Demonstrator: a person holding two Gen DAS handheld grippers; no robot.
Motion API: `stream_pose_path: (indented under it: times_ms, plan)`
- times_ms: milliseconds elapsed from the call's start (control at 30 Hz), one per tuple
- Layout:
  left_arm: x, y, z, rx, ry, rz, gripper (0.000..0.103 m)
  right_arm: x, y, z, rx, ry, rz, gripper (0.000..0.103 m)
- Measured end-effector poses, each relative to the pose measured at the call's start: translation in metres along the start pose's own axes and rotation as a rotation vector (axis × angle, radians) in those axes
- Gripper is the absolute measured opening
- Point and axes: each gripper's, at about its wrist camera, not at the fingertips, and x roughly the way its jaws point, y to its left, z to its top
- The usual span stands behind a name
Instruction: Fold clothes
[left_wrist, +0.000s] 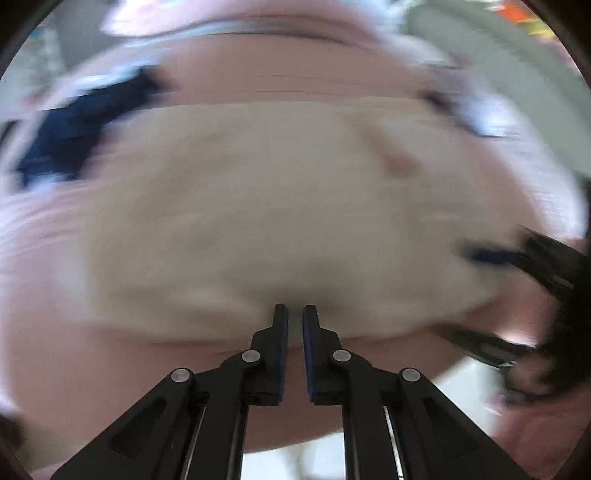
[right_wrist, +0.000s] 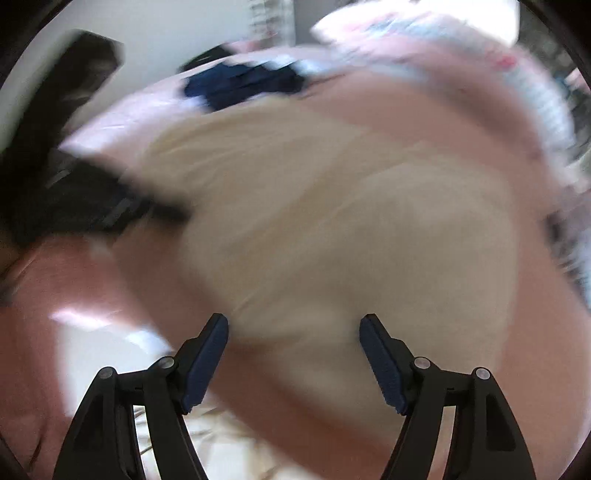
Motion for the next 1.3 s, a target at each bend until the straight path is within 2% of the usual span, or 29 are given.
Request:
stream_pose_path:
  times_ms: [100,133,167,233,267,367,433,467,567,600,633,733,800,867,933,1000,1067,1100,1167,1233,1300]
  plan:
    - [-0.014,0.039,0.002,-0.103,-0.030,-0.074,0.008,-0.003,0.004,0.010,0.022,-0.024,-0.020,0.074]
    - [-0.017,0.051,0.002,-0.149,-0.040,-0.087,0.011,-0.004,0.005,0.013,0.030,-0.033,-0.027,0.074]
    - [-0.015,0.060,0.001,-0.183,-0.037,-0.087,0.015,-0.004,0.006,0.016,0.037,-0.041,-0.035,0.074]
    - [-0.010,0.075,-0.006,-0.253,-0.026,-0.096,0.043,-0.006,0.009,0.023,0.052,-0.058,-0.050,0.074]
    - [-0.009,0.082,-0.012,-0.301,-0.025,-0.117,0.047,0.001,0.013,0.026,0.060,-0.038,-0.051,0.074]
    - [-0.005,0.098,-0.029,-0.429,-0.040,-0.199,0.048,0.021,0.020,0.027,0.101,0.044,-0.031,0.074]
    - [-0.004,0.094,-0.037,-0.435,-0.073,-0.269,0.047,0.025,0.028,0.024,0.070,0.047,-0.078,0.074]
    - [-0.002,0.091,-0.037,-0.414,-0.078,-0.277,0.047,0.027,0.032,0.023,0.054,0.047,-0.103,0.074]
    - [0.007,0.082,-0.019,-0.307,-0.078,-0.246,0.046,0.025,0.041,0.022,0.008,0.031,-0.179,0.074]
    - [0.011,0.081,-0.010,-0.267,-0.078,-0.229,0.040,0.023,0.043,0.022,-0.005,0.021,-0.206,0.074]
    - [0.011,0.083,0.001,-0.243,-0.090,-0.245,0.035,0.019,0.046,0.024,-0.013,0.001,-0.220,0.074]
    - [0.008,0.092,0.035,-0.206,-0.157,-0.349,0.034,0.005,0.060,0.029,-0.056,-0.061,-0.203,0.074]
    - [0.011,0.095,0.052,-0.215,-0.205,-0.417,0.034,0.004,0.079,0.030,-0.161,-0.096,-0.247,0.074]
    - [0.014,0.098,0.060,-0.244,-0.244,-0.487,0.034,0.019,0.095,0.028,-0.282,-0.112,-0.345,0.074]
    - [0.013,0.103,0.063,-0.299,-0.259,-0.545,0.034,0.040,0.094,0.028,-0.344,-0.093,-0.431,0.073]
    - [0.012,0.102,0.064,-0.310,-0.264,-0.534,0.034,0.049,0.084,0.028,-0.313,-0.067,-0.427,0.071]
    - [0.009,0.106,0.055,-0.345,-0.256,-0.512,0.034,0.042,0.073,0.036,-0.216,-0.069,-0.363,0.054]
    - [0.006,0.112,0.043,-0.394,-0.242,-0.502,0.034,0.040,0.069,0.039,-0.172,-0.061,-0.328,0.047]
    - [0.007,0.127,0.018,-0.540,-0.228,-0.512,0.038,0.031,0.065,0.040,-0.114,-0.052,-0.256,0.046]
    - [0.013,0.135,-0.005,-0.668,-0.219,-0.522,0.063,0.019,0.060,0.041,-0.066,-0.054,-0.174,0.046]
    - [0.018,0.141,-0.020,-0.738,-0.193,-0.504,0.065,0.004,0.053,0.036,0.004,-0.089,-0.115,0.046]
